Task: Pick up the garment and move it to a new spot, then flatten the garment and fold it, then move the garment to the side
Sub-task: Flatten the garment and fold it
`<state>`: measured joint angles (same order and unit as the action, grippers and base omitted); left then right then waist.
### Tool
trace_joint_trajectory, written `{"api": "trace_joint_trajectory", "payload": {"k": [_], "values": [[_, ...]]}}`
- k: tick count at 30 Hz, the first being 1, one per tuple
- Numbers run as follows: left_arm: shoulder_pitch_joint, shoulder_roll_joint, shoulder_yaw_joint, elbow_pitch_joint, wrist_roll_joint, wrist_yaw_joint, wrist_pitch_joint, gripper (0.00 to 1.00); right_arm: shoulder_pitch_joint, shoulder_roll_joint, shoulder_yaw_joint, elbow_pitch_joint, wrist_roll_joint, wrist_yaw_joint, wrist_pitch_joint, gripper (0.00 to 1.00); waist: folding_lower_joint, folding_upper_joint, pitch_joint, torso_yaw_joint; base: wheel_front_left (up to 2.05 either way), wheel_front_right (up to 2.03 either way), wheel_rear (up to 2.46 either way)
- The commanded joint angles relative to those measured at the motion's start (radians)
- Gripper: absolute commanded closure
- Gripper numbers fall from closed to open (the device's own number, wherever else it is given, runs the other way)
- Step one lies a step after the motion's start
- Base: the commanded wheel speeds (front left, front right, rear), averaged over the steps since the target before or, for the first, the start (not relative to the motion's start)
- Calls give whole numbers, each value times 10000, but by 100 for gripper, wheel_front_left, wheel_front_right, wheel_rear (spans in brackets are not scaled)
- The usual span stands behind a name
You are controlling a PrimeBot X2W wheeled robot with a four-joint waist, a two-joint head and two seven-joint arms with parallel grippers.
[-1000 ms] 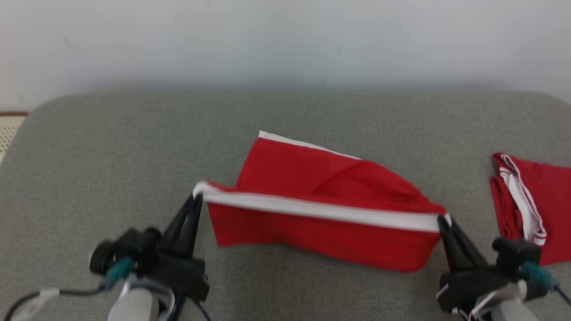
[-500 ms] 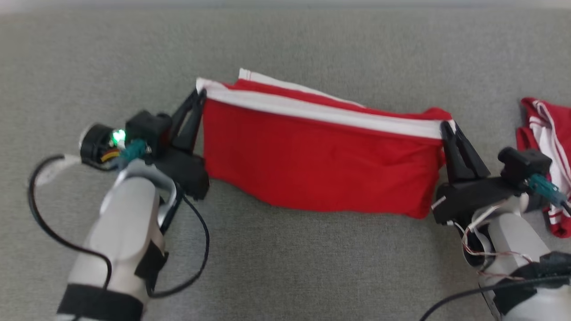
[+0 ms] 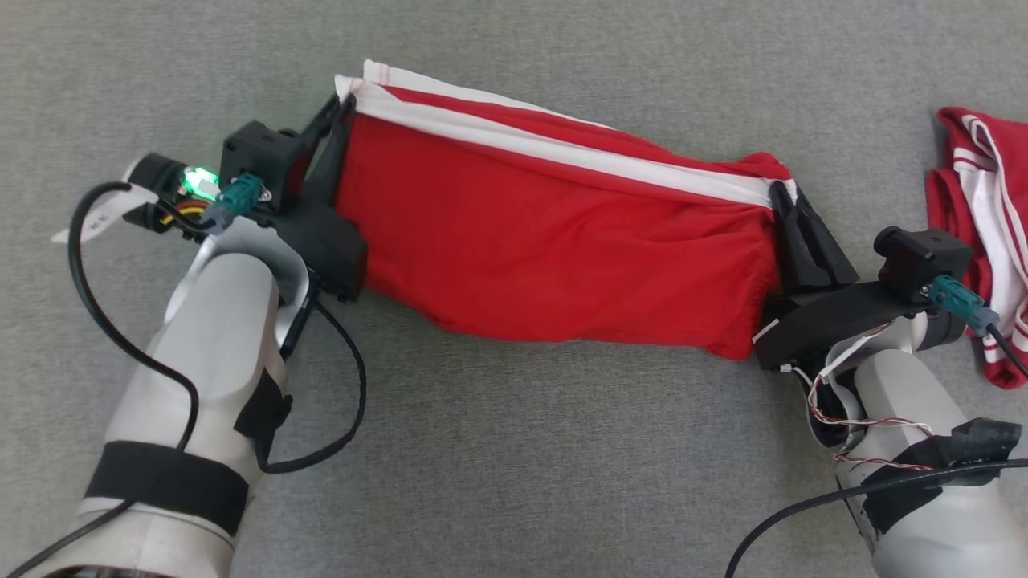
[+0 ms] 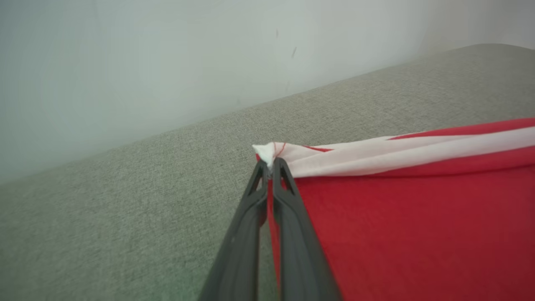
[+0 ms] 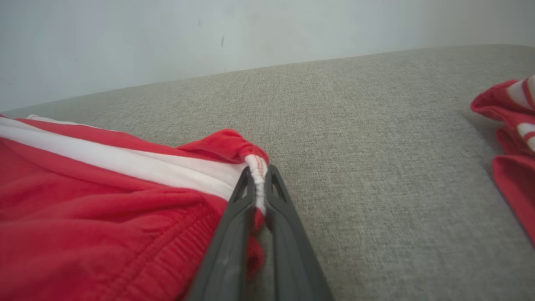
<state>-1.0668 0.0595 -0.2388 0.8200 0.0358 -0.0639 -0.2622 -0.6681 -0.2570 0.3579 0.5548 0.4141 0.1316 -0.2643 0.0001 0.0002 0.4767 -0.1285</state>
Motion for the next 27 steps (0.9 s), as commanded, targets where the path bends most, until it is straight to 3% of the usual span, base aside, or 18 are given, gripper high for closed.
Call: {"api": "trace_joint_trajectory", "payload": {"k": [1,7,8,9,10,11,12,18,27], "values": [[-123,156,-7,59,-106,87,-33,100,21,16,-13,82,-12,-24,16,100,-1,-2,82,-140,0,0,0],[-314,263,-213,156,-33,194,-23,100,-129,382,22,31,-107,-22,15,100,-1,-2,158,-333,0,0,0],[-349,260,-209,260,-91,218,-23,100,-142,446,36,47,-113,-22,15,81,-1,-2,159,-354,0,0,0],[-347,254,-202,428,-144,210,-21,85,-146,504,39,74,-84,-22,16,58,-1,-2,155,-374,0,0,0],[-324,249,-207,519,-176,202,-18,65,-167,544,-6,39,-86,-20,16,51,-1,-2,148,-390,0,0,0],[-327,244,-211,562,-215,210,-20,15,-179,588,-54,-45,-109,-20,15,0,-1,-2,141,-401,0,0,0],[-328,239,-195,584,-253,229,-20,0,-160,614,-105,-125,-150,-20,15,0,-1,-2,125,-403,0,0,0],[13,249,-61,47,-496,390,-21,0,162,772,-548,-588,-475,-21,13,0,-1,-2,-66,-405,0,0,0],[832,273,63,-530,-797,275,-21,0,955,951,-1619,-1365,-1076,-19,12,0,-1,-2,-536,-316,0,0,0]]}}
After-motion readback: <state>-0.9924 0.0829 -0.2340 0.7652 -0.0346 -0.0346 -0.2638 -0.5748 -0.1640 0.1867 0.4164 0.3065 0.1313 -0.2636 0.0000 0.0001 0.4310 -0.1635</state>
